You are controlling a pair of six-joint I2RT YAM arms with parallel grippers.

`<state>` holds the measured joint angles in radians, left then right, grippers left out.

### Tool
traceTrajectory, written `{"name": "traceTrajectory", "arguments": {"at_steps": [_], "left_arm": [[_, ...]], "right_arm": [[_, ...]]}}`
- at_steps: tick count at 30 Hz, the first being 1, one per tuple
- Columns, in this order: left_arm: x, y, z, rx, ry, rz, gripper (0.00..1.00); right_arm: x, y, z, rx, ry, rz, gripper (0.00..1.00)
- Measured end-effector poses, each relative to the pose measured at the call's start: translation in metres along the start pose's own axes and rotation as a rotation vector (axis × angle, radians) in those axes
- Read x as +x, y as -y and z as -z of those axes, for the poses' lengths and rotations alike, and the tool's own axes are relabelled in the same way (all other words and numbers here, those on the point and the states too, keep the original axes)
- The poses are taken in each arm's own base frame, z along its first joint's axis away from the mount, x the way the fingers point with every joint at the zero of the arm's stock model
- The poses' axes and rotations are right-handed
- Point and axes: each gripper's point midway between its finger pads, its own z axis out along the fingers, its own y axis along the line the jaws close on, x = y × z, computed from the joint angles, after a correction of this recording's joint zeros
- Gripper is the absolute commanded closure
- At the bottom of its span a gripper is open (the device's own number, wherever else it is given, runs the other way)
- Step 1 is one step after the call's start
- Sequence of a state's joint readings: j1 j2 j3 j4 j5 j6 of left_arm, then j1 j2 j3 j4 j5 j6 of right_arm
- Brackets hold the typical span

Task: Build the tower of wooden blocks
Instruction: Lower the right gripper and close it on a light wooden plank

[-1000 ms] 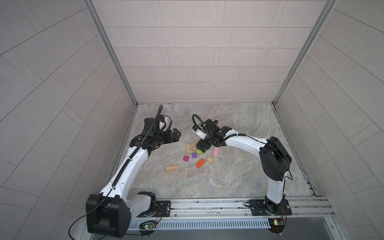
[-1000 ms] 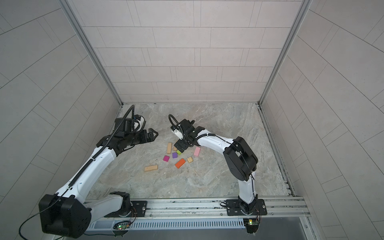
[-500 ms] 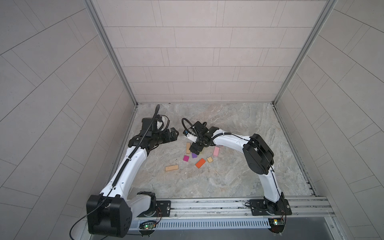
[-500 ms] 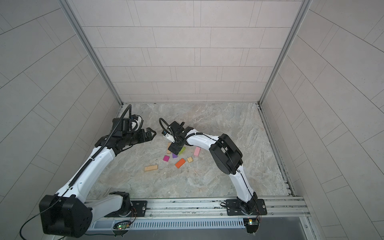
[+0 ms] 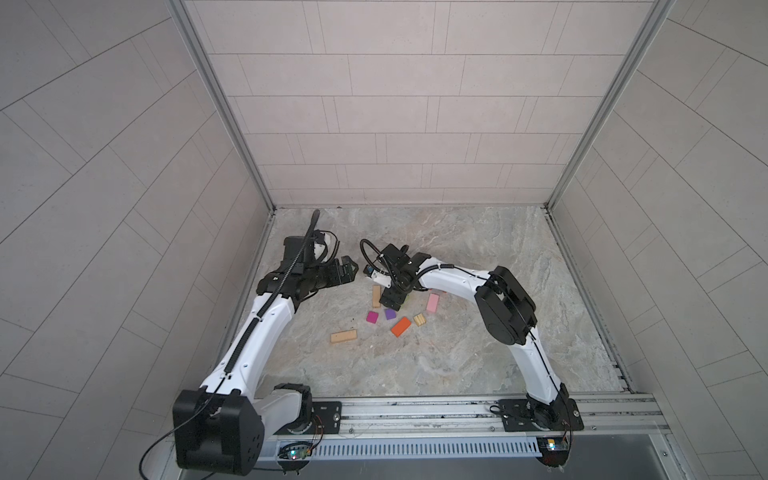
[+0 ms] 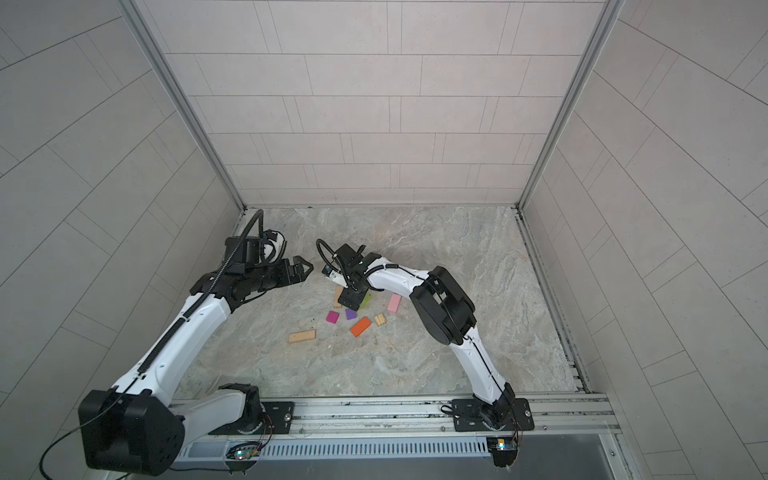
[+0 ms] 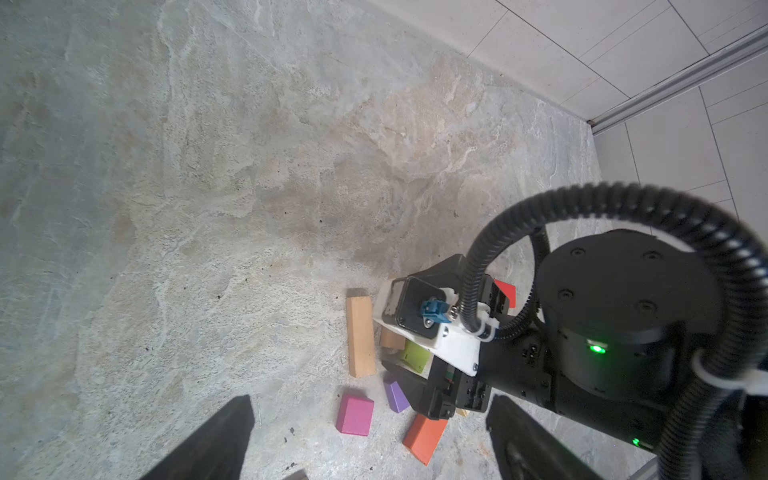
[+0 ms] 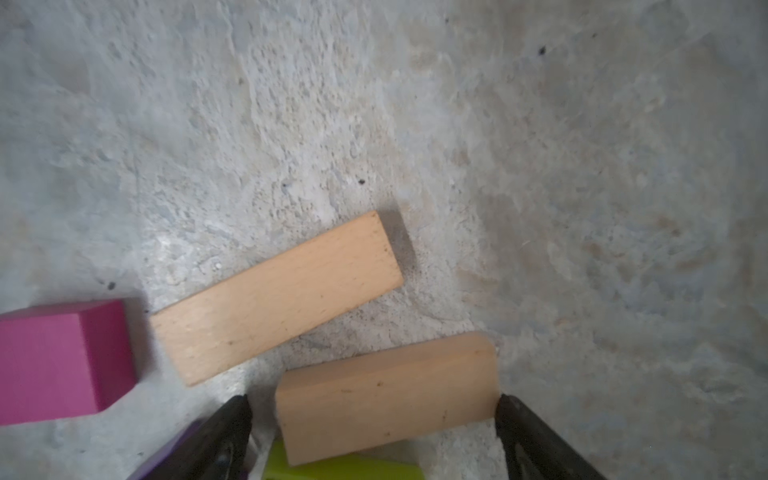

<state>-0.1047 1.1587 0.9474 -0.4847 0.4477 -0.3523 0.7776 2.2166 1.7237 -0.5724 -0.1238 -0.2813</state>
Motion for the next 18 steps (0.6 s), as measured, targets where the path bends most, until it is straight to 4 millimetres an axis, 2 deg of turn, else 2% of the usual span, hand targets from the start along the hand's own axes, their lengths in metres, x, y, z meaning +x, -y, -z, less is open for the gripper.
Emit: {"name": "traceTrajectory", "arguments": {"at_steps": [5,18], "left_arm": [[-0.0001,0.0004,0.0001,0.002,0.000,0.006,0.05],[-0.0008,0.0012,0.0016,0.003,0.006,0.005,0.05]], "right_arm": [[-0.0030,0.0020,-0.0022,0.002,0.002,0.002,0.08],[-0.0075,0.0062,-0.0049,0.009,0.012,-0.001,0.25]]}}
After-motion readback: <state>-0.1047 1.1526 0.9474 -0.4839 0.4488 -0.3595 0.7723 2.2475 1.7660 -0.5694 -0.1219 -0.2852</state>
